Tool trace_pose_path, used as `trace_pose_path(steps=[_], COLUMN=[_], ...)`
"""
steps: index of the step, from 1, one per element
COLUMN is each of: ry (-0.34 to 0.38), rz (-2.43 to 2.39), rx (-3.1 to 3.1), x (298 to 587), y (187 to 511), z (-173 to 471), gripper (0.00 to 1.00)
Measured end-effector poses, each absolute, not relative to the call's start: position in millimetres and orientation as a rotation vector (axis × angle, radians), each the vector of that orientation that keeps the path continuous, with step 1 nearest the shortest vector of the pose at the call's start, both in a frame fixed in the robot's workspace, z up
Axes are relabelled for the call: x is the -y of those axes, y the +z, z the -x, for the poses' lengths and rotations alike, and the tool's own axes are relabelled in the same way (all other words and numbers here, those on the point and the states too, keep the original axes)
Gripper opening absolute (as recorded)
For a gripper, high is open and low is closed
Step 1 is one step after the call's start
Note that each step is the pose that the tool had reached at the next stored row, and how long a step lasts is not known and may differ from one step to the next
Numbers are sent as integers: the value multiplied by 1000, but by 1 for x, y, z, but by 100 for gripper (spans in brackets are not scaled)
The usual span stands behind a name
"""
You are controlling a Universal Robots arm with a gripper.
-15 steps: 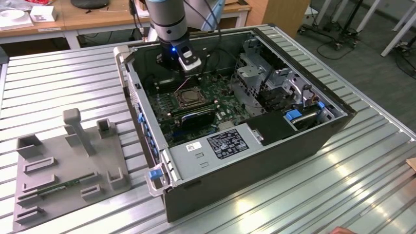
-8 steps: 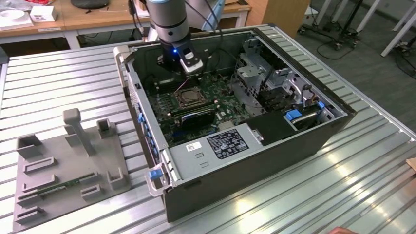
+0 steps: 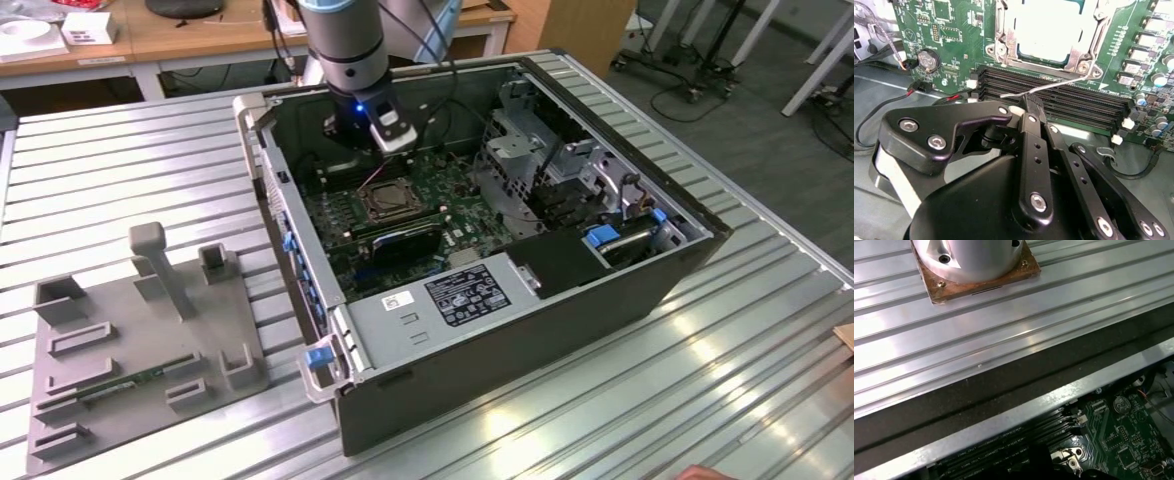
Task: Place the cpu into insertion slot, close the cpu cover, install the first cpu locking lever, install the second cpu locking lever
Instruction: 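Install the first cpu locking lever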
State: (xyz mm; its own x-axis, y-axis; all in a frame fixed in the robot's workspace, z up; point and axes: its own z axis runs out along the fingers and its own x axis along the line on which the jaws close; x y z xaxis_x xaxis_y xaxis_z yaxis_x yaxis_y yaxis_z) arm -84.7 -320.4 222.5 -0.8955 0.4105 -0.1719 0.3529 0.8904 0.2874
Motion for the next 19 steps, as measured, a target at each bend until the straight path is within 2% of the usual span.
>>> trace_pose_path(steps=[19], ry=[374], rz=[-577], rx=[-2820], x=[326], y=[220], z=[89], gripper=[10])
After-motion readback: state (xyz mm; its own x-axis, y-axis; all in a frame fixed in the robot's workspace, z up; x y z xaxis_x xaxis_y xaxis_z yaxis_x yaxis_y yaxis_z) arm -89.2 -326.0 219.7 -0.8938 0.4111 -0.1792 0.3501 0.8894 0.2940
